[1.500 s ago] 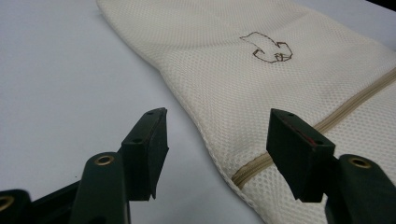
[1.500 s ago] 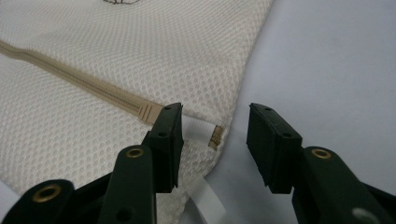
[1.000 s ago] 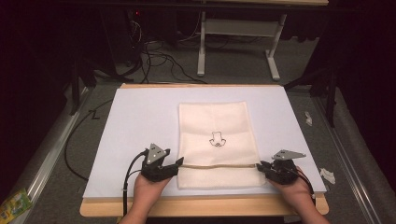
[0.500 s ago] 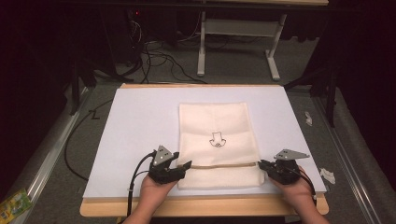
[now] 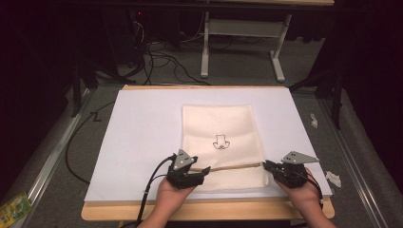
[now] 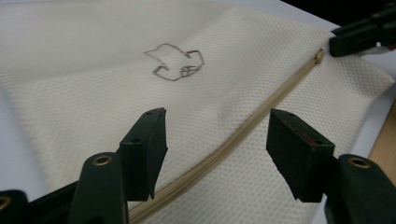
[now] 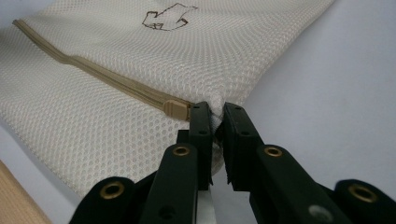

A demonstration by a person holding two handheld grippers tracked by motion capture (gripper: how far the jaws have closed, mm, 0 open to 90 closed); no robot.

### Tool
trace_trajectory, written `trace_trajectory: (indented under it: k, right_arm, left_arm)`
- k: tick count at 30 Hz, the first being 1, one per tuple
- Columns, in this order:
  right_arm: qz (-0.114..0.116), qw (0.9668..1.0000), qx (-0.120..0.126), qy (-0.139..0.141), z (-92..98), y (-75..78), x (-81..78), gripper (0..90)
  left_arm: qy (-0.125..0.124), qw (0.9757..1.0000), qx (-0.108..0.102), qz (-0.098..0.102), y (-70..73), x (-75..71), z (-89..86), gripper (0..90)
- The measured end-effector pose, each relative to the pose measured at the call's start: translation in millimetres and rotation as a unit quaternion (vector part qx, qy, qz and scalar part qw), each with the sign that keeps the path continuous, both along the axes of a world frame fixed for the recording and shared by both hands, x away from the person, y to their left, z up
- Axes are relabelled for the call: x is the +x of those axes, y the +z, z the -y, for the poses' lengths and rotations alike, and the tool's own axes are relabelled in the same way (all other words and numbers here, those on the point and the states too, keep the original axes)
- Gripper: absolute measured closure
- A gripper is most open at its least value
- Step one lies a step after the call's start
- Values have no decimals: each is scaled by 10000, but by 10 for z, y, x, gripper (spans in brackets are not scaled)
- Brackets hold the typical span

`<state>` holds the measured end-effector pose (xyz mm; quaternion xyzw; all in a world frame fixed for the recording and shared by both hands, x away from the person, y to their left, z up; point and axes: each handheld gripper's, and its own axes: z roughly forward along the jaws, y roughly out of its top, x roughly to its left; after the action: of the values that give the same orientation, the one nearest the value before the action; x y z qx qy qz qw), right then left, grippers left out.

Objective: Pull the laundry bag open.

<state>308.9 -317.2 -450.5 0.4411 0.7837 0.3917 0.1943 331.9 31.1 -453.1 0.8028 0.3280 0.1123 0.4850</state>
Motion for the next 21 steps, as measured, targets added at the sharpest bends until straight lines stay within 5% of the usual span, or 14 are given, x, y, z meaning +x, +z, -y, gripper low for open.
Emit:
trace_trajectory:
  k: [9,14,17,21]
  right_arm:
    - [80,10000,34,18,-10,27,2,843]
    - [113,9999,47,73,-20,33,-10,844]
    - [121,9999,45,112,-25,37,-16,844]
    - [117,9998,66,141,-36,39,-24,845]
  left_arm:
    - [-692,9964,-327,-372,-115,-25,604,546]
    - [-760,9958,-252,-437,-161,4,882,613]
    - [-699,9939,-569,-642,-192,17,1022,646]
    - [-685,9935,-595,-689,-233,24,1179,670]
